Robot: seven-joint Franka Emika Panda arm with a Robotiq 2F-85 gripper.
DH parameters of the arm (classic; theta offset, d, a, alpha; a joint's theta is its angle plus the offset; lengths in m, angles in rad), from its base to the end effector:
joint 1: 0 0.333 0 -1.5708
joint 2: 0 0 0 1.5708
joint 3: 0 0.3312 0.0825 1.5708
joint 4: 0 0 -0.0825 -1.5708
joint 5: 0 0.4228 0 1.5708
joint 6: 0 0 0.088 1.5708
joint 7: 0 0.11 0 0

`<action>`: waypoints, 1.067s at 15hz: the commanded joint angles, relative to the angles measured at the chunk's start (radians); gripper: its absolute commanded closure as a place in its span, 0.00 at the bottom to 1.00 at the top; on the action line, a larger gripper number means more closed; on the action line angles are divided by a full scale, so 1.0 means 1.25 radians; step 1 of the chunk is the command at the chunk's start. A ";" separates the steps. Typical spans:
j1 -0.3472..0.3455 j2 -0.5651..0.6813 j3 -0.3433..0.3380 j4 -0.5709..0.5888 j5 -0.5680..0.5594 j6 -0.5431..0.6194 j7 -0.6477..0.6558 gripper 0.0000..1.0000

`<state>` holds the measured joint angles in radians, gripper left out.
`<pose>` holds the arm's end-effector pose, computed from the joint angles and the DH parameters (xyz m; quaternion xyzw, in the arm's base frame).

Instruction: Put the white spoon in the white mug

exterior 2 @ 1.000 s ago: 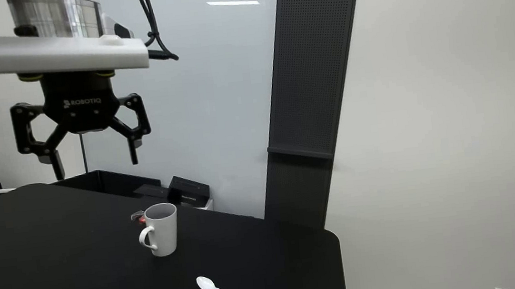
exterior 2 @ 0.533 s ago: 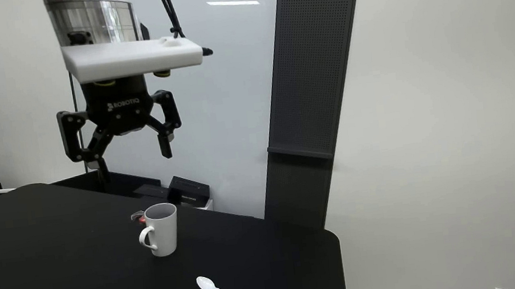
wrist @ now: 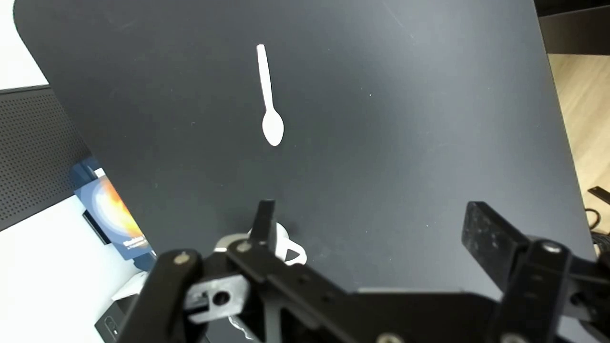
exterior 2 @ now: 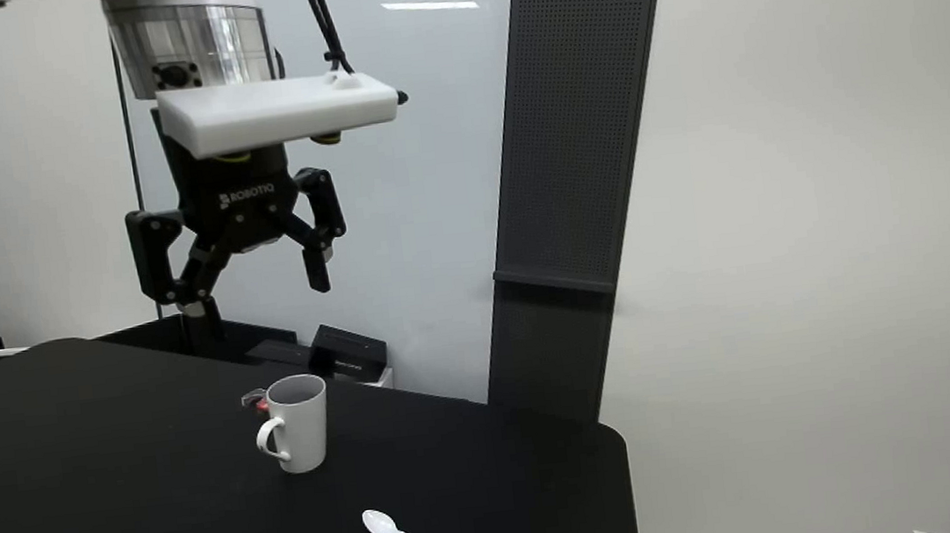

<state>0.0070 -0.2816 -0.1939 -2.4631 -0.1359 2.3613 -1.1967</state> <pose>0.4787 -0.0928 0.4042 0.8487 0.5208 0.0522 0.0755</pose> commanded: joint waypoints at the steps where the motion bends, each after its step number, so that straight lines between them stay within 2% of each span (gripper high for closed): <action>1: -0.011 0.000 0.011 0.001 0.004 -0.001 -0.003 0.00; 16: -0.012 0.007 0.010 0.005 0.003 0.010 -0.006 0.00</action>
<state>0.0067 -0.2814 -0.1931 -2.4632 -0.1358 2.3613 -1.1990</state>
